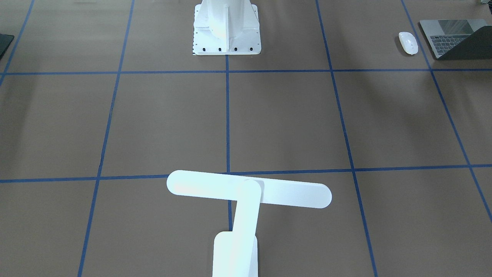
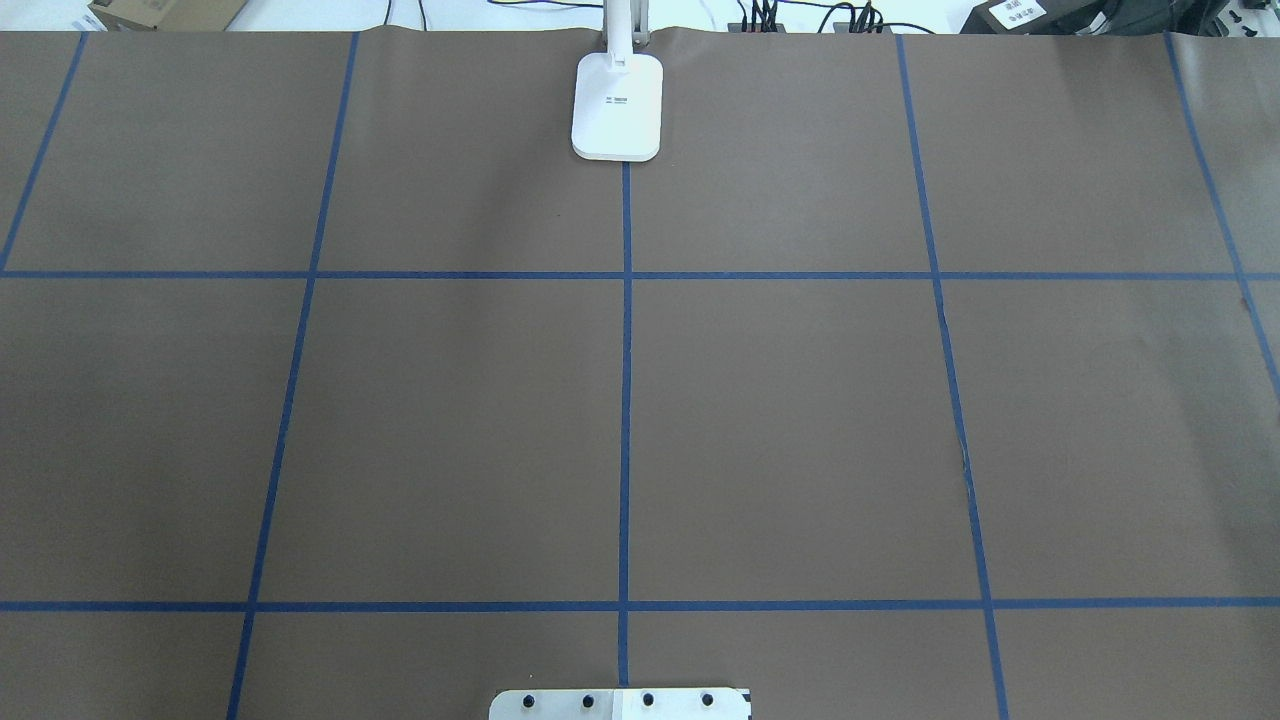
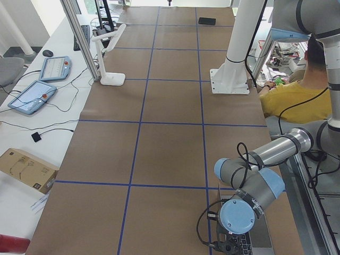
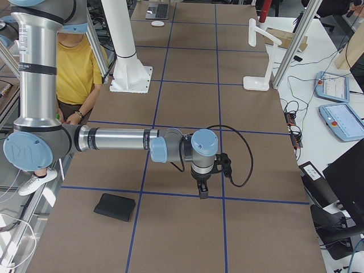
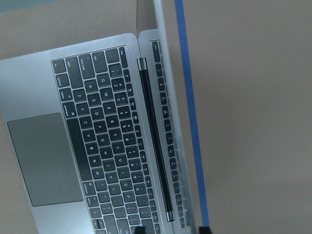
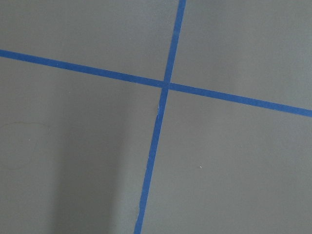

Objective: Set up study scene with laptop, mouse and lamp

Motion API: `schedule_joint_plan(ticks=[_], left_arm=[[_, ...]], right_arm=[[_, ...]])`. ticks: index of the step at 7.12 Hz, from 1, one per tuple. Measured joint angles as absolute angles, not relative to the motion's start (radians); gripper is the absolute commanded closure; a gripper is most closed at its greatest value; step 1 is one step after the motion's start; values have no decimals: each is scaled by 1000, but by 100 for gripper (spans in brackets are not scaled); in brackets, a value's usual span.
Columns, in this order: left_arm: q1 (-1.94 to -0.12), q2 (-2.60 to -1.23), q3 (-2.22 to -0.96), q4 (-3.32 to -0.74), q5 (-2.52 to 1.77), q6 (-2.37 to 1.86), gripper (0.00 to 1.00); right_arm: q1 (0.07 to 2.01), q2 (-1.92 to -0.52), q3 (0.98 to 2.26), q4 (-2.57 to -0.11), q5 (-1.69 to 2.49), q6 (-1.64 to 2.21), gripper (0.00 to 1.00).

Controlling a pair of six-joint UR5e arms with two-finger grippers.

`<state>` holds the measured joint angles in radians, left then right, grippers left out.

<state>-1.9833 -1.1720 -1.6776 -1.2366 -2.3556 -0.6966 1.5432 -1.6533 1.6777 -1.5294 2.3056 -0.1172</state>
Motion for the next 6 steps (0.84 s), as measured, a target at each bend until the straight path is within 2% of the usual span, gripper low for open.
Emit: schedule_joint_plan(ticks=[4,6], left_arm=[[-1979,-1261,-1688,-1211,-2355,-699,100],[-1972,-1363,-1693,-1156,-2382,-700,100]], right_arm=[[1543,-1652,1680,-1529,2307,-115,0],[1543,-1652,1679,-1529,2308,-113,0]])
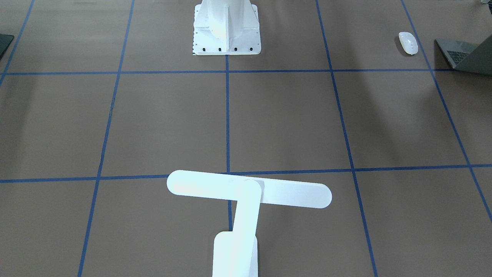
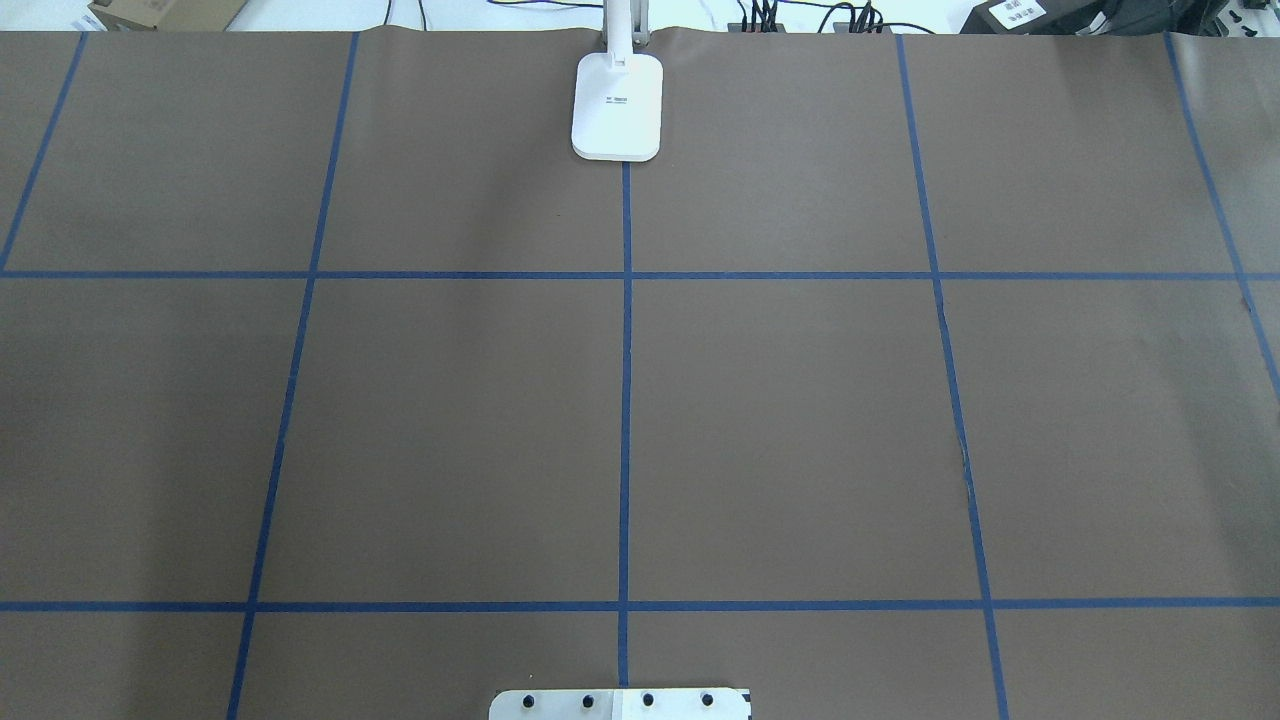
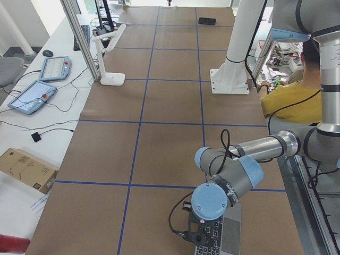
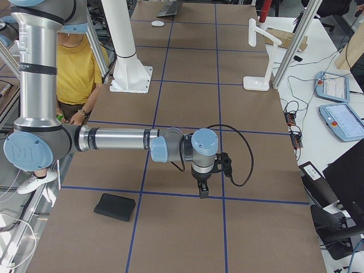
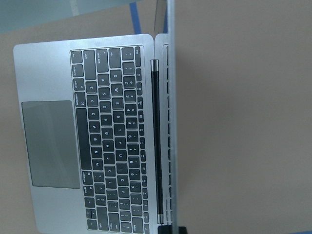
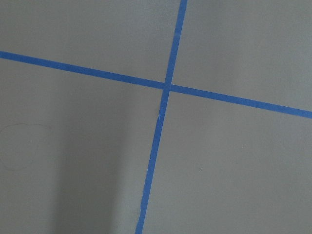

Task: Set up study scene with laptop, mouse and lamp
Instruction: 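Carry the open silver laptop with the left gripper onto the table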

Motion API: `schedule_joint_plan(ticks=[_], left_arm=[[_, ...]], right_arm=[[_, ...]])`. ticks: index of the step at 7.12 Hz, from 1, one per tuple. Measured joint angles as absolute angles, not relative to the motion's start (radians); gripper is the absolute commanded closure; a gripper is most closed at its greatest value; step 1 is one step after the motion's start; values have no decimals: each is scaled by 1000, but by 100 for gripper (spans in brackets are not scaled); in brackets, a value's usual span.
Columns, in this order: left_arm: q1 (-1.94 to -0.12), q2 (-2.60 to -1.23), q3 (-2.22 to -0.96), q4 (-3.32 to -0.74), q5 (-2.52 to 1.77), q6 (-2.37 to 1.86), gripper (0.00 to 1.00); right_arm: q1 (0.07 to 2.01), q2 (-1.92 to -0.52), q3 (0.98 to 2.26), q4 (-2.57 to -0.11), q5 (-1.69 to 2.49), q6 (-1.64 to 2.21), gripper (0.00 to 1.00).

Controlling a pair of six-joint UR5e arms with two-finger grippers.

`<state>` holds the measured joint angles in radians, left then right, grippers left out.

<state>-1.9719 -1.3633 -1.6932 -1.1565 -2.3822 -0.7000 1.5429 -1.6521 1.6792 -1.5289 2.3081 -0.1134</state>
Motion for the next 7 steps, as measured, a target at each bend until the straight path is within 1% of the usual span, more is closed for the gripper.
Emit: schedule_joint_plan(ticks=[2,4,7], left_arm=[[-1946,-1477,-1694,-1137,-2420,-701,100],[-1864,-1590,-1694,-1135,-2456,-755,100],[-1727,-1772,-1696,-1136,-2525,-1015,100]], right_arm=[[1543,-1652,1676,-1529,2309,-112,0],[1542,-1651,1673,-1529,2309,-110,0],[1542,-1651,1669,-1531,2310,-109,0]])
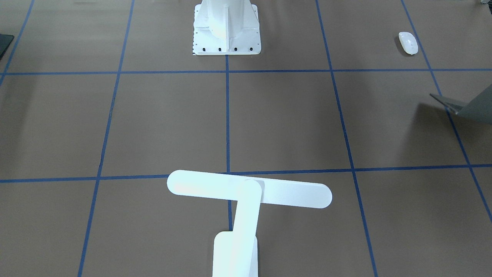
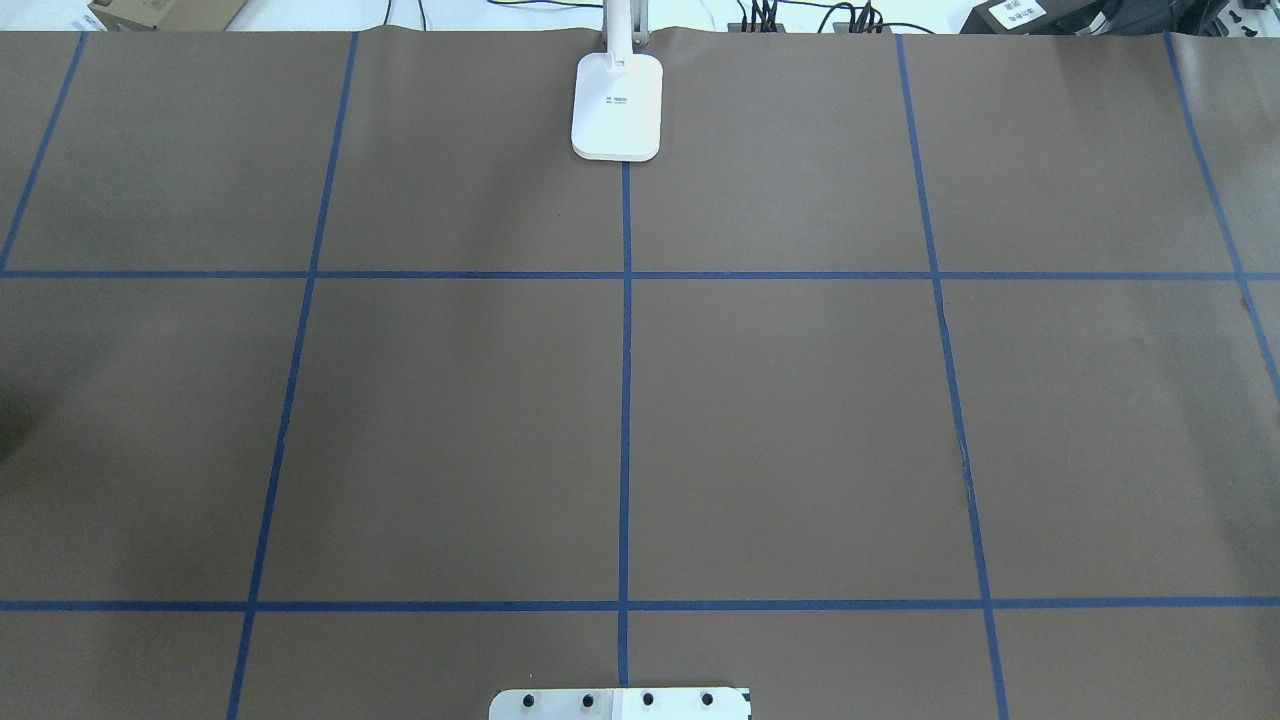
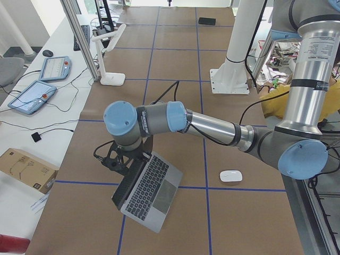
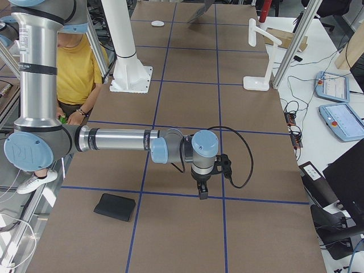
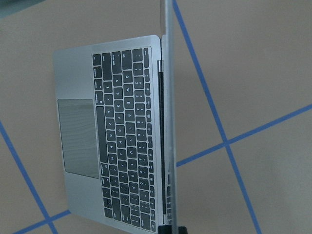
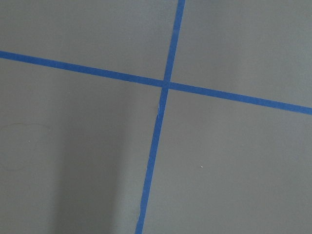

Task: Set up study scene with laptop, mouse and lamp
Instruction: 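Carry the open silver laptop with the left gripper onto the table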

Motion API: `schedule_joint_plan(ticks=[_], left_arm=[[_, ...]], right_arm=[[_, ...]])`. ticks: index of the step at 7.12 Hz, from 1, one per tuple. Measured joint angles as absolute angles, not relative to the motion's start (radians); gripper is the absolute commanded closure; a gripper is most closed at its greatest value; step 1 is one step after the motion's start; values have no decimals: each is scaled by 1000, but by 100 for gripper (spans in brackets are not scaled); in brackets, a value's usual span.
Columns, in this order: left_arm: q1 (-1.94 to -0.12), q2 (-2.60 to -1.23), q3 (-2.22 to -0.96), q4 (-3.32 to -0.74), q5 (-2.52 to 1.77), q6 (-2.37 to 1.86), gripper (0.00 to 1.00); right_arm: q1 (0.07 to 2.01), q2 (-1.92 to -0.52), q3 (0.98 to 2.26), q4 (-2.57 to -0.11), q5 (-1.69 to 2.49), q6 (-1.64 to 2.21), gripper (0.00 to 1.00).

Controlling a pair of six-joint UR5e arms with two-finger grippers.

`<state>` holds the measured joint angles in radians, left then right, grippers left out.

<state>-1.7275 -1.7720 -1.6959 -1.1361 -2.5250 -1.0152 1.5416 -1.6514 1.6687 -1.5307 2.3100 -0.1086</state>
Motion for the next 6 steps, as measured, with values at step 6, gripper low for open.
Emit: schedule_joint_plan(ticks=[6], left_arm=[[-1360,-2024,-1836,-1256,-2572,-1886,100]], right_arm=[[1541,-1653,1658,-1532,2312,-109,0]])
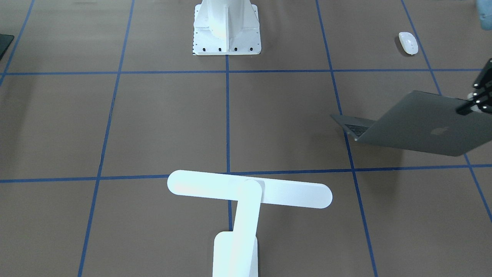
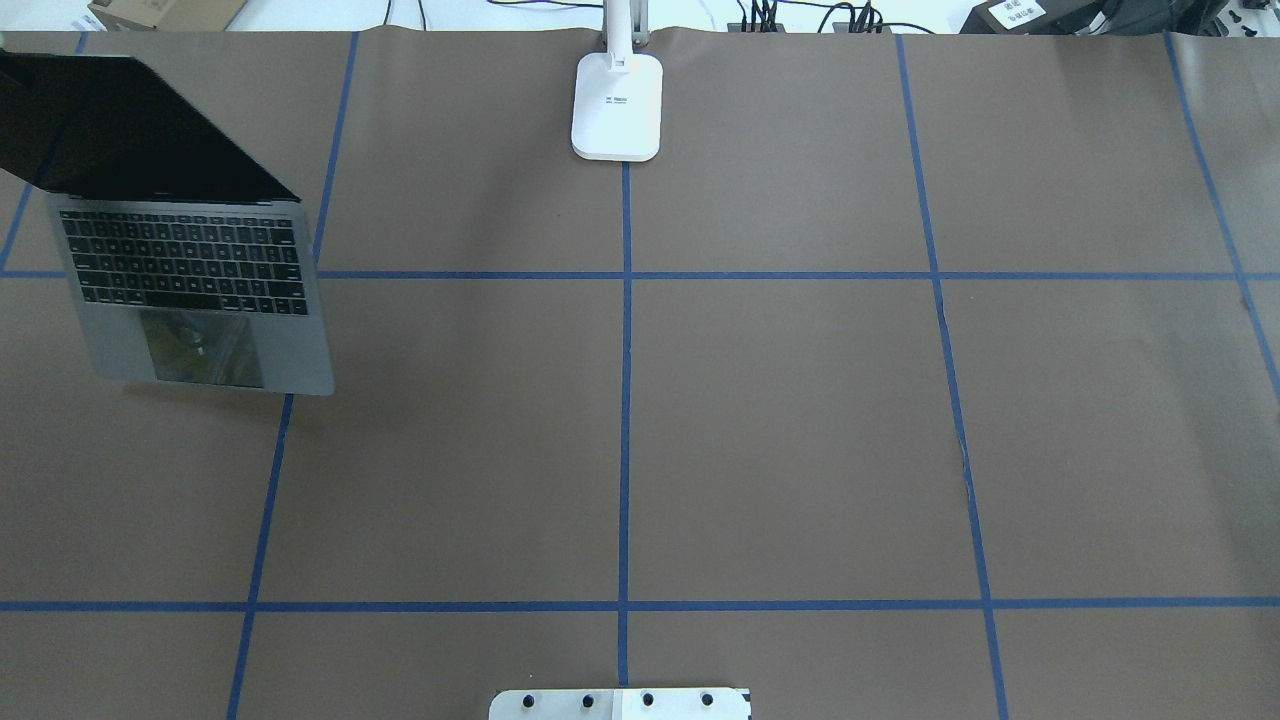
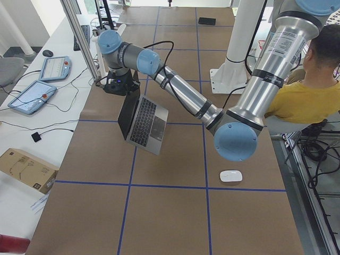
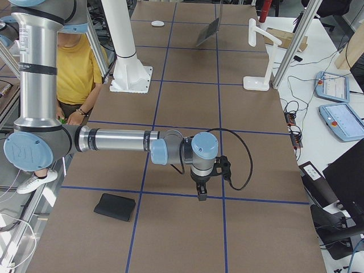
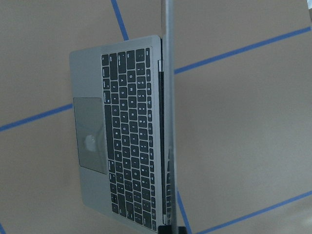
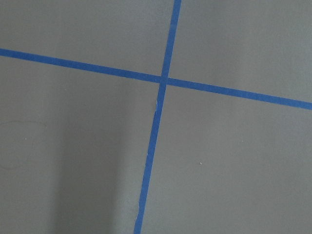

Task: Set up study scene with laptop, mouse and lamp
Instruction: 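Carry the open silver laptop with the left gripper onto the table, then slide the laptop with the left gripper toward the lamp's base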

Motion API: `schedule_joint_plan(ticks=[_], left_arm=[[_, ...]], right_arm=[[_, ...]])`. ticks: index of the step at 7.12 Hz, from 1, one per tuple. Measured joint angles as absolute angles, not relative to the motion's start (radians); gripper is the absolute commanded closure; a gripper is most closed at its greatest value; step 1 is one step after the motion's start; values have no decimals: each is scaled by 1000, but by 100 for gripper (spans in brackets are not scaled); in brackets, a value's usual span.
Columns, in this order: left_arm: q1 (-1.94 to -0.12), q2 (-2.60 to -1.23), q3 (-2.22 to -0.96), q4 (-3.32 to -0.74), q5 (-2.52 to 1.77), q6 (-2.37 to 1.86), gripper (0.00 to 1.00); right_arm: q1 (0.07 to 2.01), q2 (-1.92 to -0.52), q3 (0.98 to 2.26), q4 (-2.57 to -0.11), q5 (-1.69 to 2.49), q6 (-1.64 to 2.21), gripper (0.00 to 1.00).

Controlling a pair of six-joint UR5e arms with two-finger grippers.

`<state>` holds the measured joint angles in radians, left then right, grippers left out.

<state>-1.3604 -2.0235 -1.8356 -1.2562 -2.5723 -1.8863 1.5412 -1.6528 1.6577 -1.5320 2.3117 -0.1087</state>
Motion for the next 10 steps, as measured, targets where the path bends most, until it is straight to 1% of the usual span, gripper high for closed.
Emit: schedule_joint_plan(ticks=[2,4,6,9,10], left_arm=[[-1196,-2096,-1884,-1294,-2479,-2147,100],[-1067,-2170,-1885,-1300,-2400,-2306,100],[-1008,-2243,-1825,-1337,-2347,-2405,100],[-971,-2312,-1690,-1442,-2276,-2481,100],[-959,-2328,-1666,-1453,-2256,-2488,100]], right_arm=[[1540,-1653,1656,-1531,2313,-108,0],[1540,-1653,1652,-1531,2313,-109,0],[1540,-1653,1650,-1531,2313,-109,0],[1540,-1652,1649,-1531,2313,-109,0],[1540,-1652,1649,-1531,2313,-109,0]])
